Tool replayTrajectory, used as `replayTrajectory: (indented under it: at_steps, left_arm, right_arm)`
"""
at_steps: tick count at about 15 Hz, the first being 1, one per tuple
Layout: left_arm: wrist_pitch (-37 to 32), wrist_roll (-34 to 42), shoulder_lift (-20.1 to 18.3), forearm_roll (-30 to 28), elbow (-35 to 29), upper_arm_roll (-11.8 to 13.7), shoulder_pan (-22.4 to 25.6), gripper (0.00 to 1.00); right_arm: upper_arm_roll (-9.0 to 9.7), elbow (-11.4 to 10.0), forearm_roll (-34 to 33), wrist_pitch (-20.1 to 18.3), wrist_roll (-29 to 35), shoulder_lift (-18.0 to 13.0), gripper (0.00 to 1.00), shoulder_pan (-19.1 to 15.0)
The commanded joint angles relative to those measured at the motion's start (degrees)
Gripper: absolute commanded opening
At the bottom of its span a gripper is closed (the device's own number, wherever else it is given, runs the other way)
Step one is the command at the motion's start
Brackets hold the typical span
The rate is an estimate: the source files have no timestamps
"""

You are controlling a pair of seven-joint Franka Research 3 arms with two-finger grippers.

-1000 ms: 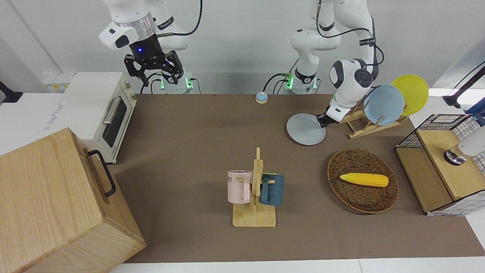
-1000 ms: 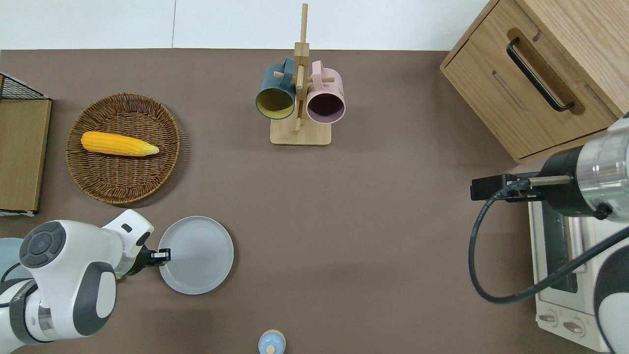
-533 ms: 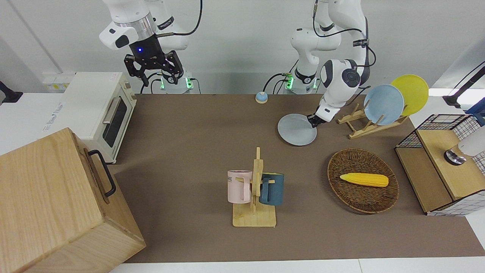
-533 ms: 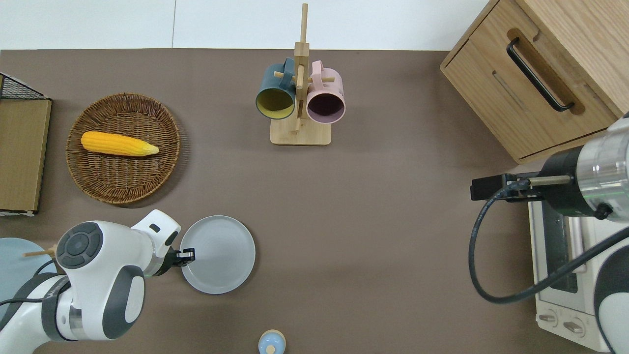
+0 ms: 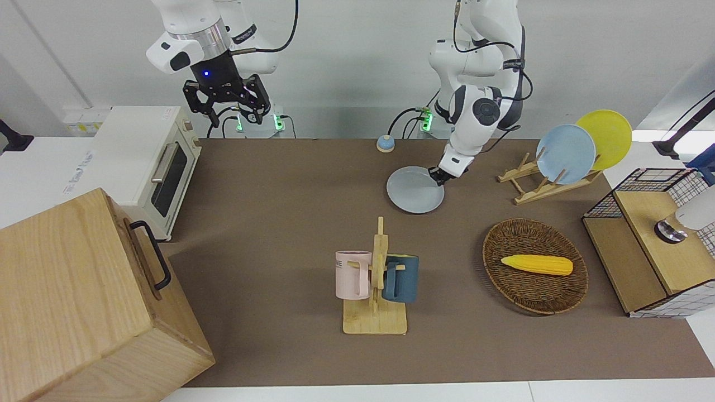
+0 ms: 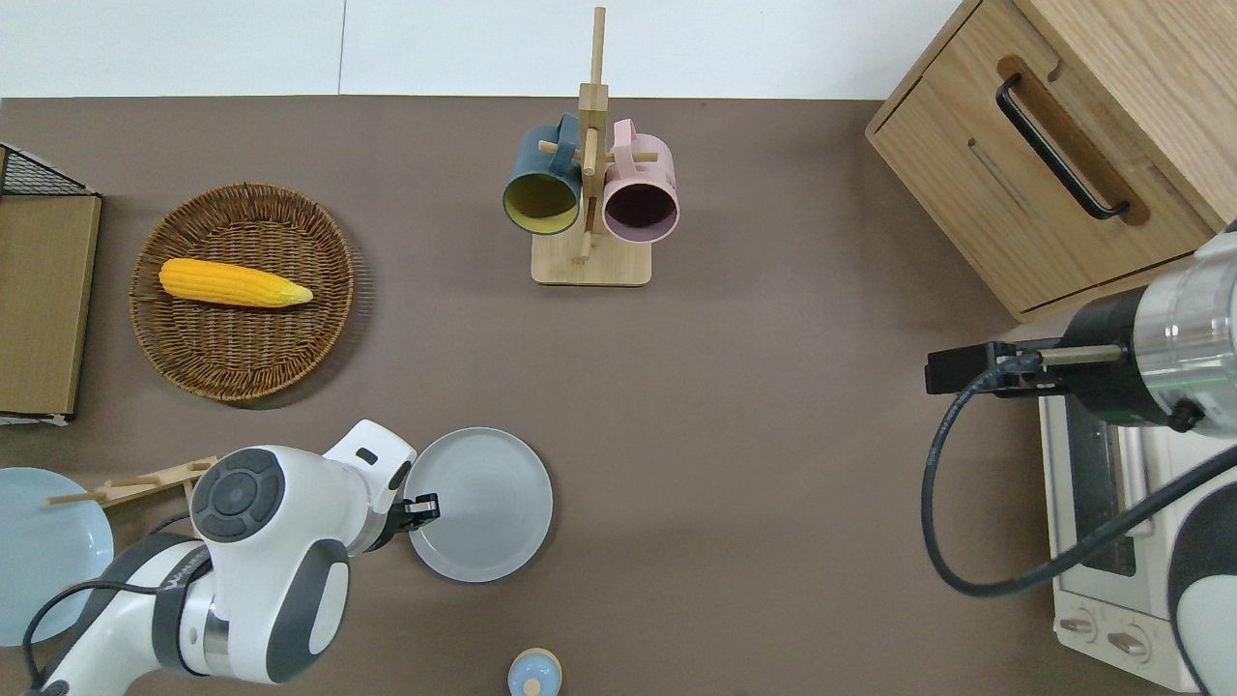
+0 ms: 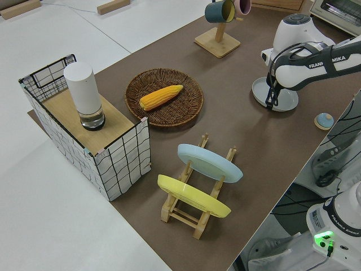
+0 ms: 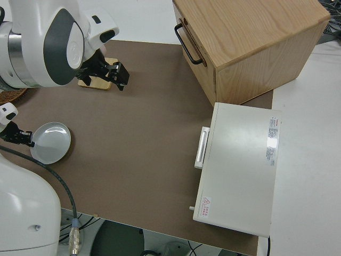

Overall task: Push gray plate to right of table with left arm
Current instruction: 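Push the gray plate with the left gripper across the table toward the right arm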

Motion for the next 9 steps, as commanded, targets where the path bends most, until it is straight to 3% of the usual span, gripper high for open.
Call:
replayTrajectory:
  at_steps: [1, 9]
  left_arm:
    - [2.41, -1.99, 0.51, -2.65, -0.31, -0.06, -2.43, 0.00]
    - [9.18, -10.33, 4.64, -4.24, 1.09, -6.75, -2.52, 0.00]
  right_arm:
    - [0.23, 0.81, 0.92, -0.31, 0.12, 0.36, 0.996, -0.37]
    - [0.23, 0.81, 0.92, -0.31, 0.12, 0.36, 0.996, -0.37]
